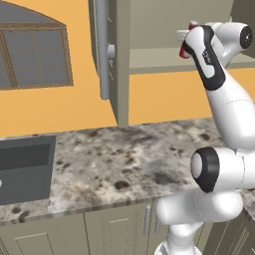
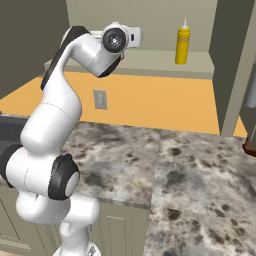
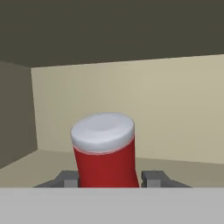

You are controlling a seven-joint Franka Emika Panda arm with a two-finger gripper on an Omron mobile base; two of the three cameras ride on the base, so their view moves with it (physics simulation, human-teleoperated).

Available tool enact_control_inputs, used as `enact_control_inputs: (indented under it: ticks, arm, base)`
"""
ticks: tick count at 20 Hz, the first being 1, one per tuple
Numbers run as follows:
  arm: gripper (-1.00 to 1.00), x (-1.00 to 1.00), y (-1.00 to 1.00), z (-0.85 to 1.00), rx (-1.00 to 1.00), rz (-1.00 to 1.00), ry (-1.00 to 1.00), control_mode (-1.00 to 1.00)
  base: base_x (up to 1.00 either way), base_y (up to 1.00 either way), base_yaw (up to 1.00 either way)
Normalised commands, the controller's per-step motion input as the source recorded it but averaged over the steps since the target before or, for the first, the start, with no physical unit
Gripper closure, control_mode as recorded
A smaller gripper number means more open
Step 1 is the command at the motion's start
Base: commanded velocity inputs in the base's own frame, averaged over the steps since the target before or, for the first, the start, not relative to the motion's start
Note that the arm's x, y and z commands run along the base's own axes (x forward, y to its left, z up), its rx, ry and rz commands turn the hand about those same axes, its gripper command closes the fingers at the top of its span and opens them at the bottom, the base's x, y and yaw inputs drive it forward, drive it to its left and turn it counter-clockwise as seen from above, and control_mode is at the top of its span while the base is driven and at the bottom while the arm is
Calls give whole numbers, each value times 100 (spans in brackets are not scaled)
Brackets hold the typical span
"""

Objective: Move the ketchup and mustard from the cabinet to the dining counter.

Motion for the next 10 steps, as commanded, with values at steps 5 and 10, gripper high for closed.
enact_control_inputs:
  ticks: [5, 10]
  arm:
    - [100, -45, 21, 7, -3, 11, -3, -100]
    - [100, -47, 21, 6, -3, 12, -3, -100]
  base:
    - [0, 0, 0]
    - [0, 0, 0]
